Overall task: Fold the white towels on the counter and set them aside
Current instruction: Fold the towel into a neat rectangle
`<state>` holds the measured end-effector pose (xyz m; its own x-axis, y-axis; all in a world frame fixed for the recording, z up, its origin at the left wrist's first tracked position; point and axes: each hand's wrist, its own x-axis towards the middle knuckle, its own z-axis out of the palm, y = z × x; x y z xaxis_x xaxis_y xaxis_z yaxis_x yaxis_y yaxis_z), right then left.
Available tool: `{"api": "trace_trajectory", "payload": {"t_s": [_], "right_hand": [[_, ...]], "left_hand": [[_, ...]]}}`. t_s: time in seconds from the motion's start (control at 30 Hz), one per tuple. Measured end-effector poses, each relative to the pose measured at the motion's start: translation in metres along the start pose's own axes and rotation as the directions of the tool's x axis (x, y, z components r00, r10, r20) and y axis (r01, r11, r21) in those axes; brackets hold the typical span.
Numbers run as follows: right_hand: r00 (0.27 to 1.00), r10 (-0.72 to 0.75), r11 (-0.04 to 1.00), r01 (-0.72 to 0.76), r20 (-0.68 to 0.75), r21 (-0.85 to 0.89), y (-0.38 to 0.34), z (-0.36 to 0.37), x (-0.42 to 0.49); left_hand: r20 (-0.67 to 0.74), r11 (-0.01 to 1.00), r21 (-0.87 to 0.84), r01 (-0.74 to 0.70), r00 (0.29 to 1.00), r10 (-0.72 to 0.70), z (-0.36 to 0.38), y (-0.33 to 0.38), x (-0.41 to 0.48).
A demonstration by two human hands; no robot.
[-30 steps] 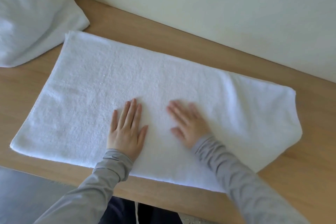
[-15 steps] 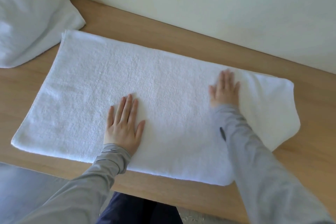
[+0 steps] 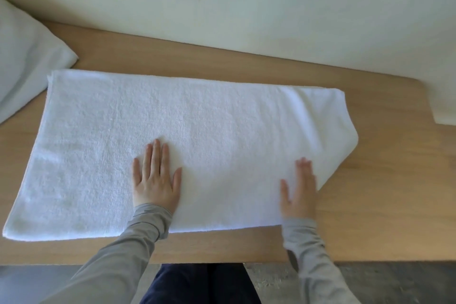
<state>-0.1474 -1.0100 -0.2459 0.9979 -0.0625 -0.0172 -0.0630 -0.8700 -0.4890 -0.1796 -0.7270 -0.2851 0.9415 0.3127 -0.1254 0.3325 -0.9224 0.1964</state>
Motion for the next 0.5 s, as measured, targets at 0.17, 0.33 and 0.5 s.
{"api": "trace_trajectory", "payload": {"t_s": [0.17,0.33,0.5], "right_hand": [[0.849,0.529,0.673,-0.417,-0.003,0.611,0.049,-0.043,0.032],[0.691,0.641,0.156,-0.544,0.334,0.825,0.081,-0.051,0.076],[0.608,0.593,-0.167,-0.548,0.528,0.819,0.094,-0.059,0.100]], "left_hand": [[0.011,1.000,0.008,0.001,1.000,-0.001,0.002,0.001,0.001],[-0.021,0.998,-0.061,-0.026,0.999,0.025,-0.004,0.029,-0.004],[-0.011,0.982,-0.115,-0.151,0.989,0.150,0.001,0.106,-0.018]]}}
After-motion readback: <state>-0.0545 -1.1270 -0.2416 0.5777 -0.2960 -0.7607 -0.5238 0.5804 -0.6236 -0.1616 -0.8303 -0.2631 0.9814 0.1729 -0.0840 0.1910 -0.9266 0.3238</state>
